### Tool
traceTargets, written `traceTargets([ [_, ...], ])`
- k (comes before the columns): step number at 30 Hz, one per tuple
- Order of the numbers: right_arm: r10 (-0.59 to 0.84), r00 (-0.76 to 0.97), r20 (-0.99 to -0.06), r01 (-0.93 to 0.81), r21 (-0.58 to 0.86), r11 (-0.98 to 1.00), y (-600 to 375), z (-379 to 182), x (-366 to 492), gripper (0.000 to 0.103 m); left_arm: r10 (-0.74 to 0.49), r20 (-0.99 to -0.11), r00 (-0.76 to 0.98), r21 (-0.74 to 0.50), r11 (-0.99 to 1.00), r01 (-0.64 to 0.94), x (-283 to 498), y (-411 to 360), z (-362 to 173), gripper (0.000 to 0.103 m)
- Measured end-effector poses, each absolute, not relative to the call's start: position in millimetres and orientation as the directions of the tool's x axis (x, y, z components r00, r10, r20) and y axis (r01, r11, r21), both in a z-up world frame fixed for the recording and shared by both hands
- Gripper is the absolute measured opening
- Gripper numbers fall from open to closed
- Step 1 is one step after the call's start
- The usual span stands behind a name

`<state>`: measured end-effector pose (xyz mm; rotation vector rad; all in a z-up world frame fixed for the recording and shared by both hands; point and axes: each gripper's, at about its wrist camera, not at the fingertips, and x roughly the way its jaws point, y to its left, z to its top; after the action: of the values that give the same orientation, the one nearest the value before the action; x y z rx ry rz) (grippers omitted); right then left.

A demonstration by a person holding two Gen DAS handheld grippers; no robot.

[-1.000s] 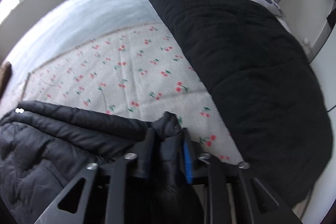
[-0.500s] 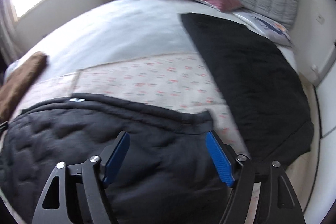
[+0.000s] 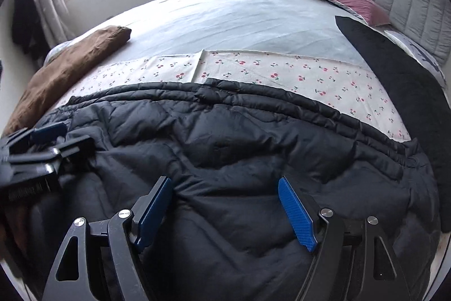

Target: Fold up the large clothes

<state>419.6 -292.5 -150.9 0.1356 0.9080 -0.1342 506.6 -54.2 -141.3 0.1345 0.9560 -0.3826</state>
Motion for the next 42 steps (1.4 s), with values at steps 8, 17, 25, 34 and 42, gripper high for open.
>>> traceTargets([
  [8,-0.21,0.561,-0.801,0.416,0.053,0.908,-436.2,-159.3,373.3,0.079,-0.132,-0.858,0.496,-0.097,0.991,0.096,553.7,75.2,-163.6,0.081],
  [17,-0.403,0.51,-0.76,0.5,-0.119,0.858,-433.6,-121.0,317.3,0.079,-0.035,-0.819,0.573,-0.008,0.999,0.049,512.1,100.1,-135.2,0.081],
  [25,-0.118,0.642,-0.758,0.164,-0.014,0.986,-270.7,-115.1,309.8,0.08,-0.259,-0.699,0.667,-0.071,0.953,0.295,399.3,3.7,-98.0,0.081],
  [34,-0.086,0.617,-0.782,0.143,0.004,0.99,-261.6,-145.8,269.7,0.08,-0.234,-0.737,0.634,0.037,0.923,0.383,357.9,-1.1,-143.2,0.083],
  [42,-0.096,0.556,-0.825,0.323,0.108,0.94,-359.1,-164.8,184.2,0.08,-0.134,-0.755,0.642,0.1,0.944,0.315,354.1,59.3,-150.6,0.086],
])
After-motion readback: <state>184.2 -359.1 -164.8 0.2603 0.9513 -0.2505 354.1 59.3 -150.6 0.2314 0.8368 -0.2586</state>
